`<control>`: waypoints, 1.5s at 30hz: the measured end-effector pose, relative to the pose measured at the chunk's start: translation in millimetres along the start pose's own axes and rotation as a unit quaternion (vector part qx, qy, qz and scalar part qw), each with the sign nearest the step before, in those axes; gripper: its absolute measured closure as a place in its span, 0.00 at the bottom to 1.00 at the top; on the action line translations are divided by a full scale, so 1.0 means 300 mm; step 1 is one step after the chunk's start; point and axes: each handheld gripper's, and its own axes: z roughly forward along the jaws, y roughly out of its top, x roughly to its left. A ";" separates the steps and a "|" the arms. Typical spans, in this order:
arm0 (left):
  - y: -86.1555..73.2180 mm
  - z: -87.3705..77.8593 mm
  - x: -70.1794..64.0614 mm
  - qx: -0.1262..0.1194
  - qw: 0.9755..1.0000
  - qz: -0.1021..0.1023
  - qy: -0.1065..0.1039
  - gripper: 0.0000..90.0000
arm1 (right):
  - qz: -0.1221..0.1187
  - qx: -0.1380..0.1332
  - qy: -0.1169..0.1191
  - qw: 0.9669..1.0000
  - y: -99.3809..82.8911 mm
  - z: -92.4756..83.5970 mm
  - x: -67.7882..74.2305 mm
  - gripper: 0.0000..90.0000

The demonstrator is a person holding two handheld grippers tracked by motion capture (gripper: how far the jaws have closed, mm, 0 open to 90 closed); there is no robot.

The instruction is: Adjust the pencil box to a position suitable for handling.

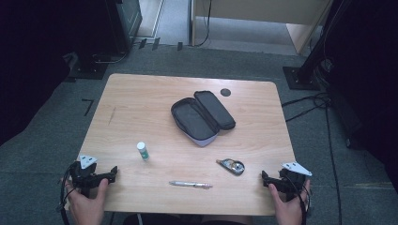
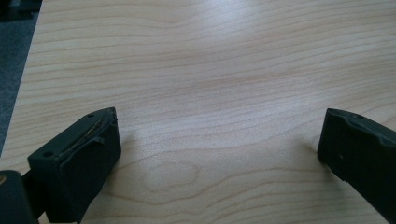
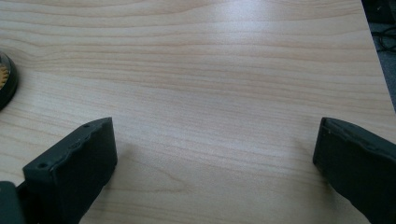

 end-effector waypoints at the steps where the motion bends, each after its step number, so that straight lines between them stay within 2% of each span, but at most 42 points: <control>1: 0.000 0.000 0.000 0.000 1.000 0.000 0.000 0.00 | -0.001 0.000 0.001 1.000 -0.001 -0.001 0.001 0.00; 2: 0.002 0.002 -0.002 0.000 1.000 -0.007 0.006 0.00 | 0.000 -0.001 0.001 1.000 -0.003 -0.003 0.005 0.00; 4: 0.006 0.006 -0.001 0.000 1.000 -0.008 0.008 0.00 | 0.001 -0.002 -0.002 1.000 -0.004 -0.004 0.007 0.00; 25: 0.006 0.007 -0.002 -0.001 1.000 -0.007 0.006 0.00 | -0.004 0.000 0.004 1.000 -0.012 -0.012 0.007 0.00; 35: 0.005 0.005 -0.001 0.001 1.000 -0.013 0.014 0.00 | -0.007 0.002 0.010 1.000 -0.013 -0.013 0.006 0.00; 41: 0.007 0.007 0.000 0.001 1.000 -0.013 0.014 0.00 | 0.009 0.004 0.015 1.000 -0.012 -0.022 0.004 0.00; 44: 0.019 0.018 0.010 0.001 1.000 -0.018 0.016 0.00 | 0.041 0.012 0.024 0.999 0.007 -0.038 -0.001 0.01; 45: 0.019 0.018 0.010 0.001 1.000 -0.017 0.017 0.00 | 0.038 0.008 0.017 0.999 0.012 -0.044 -0.001 0.02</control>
